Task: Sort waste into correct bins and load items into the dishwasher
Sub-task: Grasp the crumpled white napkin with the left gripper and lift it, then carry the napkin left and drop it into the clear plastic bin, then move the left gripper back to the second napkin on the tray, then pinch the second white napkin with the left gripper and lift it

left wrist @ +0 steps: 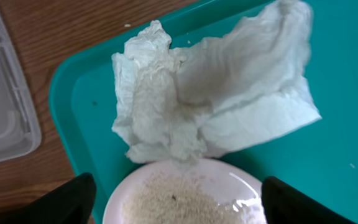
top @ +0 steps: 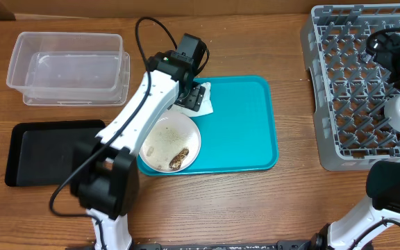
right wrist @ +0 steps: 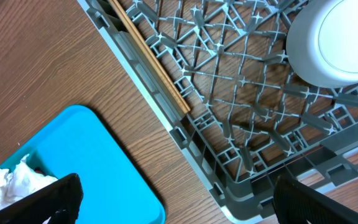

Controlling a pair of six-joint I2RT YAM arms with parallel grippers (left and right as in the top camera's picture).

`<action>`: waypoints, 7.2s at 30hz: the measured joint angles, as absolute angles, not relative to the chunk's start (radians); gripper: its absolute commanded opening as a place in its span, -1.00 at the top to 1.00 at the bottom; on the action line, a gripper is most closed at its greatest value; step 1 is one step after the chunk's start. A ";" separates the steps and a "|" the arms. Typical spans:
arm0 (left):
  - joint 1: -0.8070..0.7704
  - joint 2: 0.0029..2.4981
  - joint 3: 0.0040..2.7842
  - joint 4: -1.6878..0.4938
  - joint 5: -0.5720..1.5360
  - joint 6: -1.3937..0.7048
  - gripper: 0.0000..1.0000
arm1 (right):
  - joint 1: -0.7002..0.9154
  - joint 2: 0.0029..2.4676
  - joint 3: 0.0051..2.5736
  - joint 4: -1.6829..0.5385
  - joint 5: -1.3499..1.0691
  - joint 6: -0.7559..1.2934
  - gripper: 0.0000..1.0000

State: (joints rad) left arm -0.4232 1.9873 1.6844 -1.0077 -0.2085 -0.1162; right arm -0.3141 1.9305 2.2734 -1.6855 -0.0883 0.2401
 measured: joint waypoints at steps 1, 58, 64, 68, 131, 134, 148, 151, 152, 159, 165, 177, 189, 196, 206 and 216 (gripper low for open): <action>-0.420 2.010 1.684 -0.995 -0.214 -0.128 -0.57 | -0.314 1.930 2.273 -1.686 -0.089 0.240 -1.00; -0.062 1.982 2.055 -1.158 -0.522 -0.762 0.88 | -0.315 1.930 2.273 -1.685 -0.089 0.240 -1.00; 0.083 1.988 2.053 -1.037 -0.411 -0.807 -1.00 | -0.314 1.930 2.273 -1.685 -0.089 0.240 -1.00; 0.111 2.003 2.052 -1.039 -0.376 -0.802 -1.00 | -0.314 1.930 2.273 -1.685 -0.089 0.240 -1.00; -0.301 2.238 1.925 -1.152 -0.065 -0.067 0.33 | -0.314 1.930 2.273 -1.686 -0.089 0.240 -1.00; -0.301 2.226 1.925 -1.139 -0.055 -0.075 -0.47 | -0.314 1.930 2.273 -1.685 -0.089 0.240 -1.00; -0.353 2.223 1.925 -0.916 0.098 0.030 -0.54 | -0.314 1.930 2.273 -1.686 -0.089 0.240 -1.00; -0.375 2.223 1.925 -0.896 0.103 0.085 -0.54 | -0.314 1.930 2.273 -1.685 -0.089 0.241 -1.00; -0.382 2.223 1.925 -0.892 0.105 0.107 -0.53 | -0.314 1.930 2.273 -1.685 -0.089 0.240 -1.00; -0.420 2.223 1.925 -0.876 0.074 0.229 -0.37 | -0.314 1.930 2.273 -1.686 -0.089 0.240 -1.00; -0.424 2.226 1.925 -0.878 0.040 0.267 -0.25 | -0.314 1.930 2.273 -1.685 -0.089 0.240 -1.00; -0.424 2.300 1.925 -0.867 0.025 0.289 -0.09 | -0.314 1.930 2.273 -1.686 -0.089 0.240 -1.00; -0.426 2.308 1.925 -0.862 -0.033 0.302 0.82 | -0.314 1.930 2.273 -1.686 -0.089 0.240 -1.00; -0.426 2.308 1.925 -0.855 -0.043 0.280 0.92 | -0.314 1.930 2.273 -1.686 -0.089 0.240 -1.00; -0.426 2.267 1.925 -0.878 -0.043 0.181 0.92 | -0.314 1.930 2.273 -1.685 -0.089 0.240 -1.00; -0.426 2.075 1.927 -0.928 -0.043 0.132 0.91 | -0.314 1.930 2.273 -1.685 -0.088 0.240 -1.00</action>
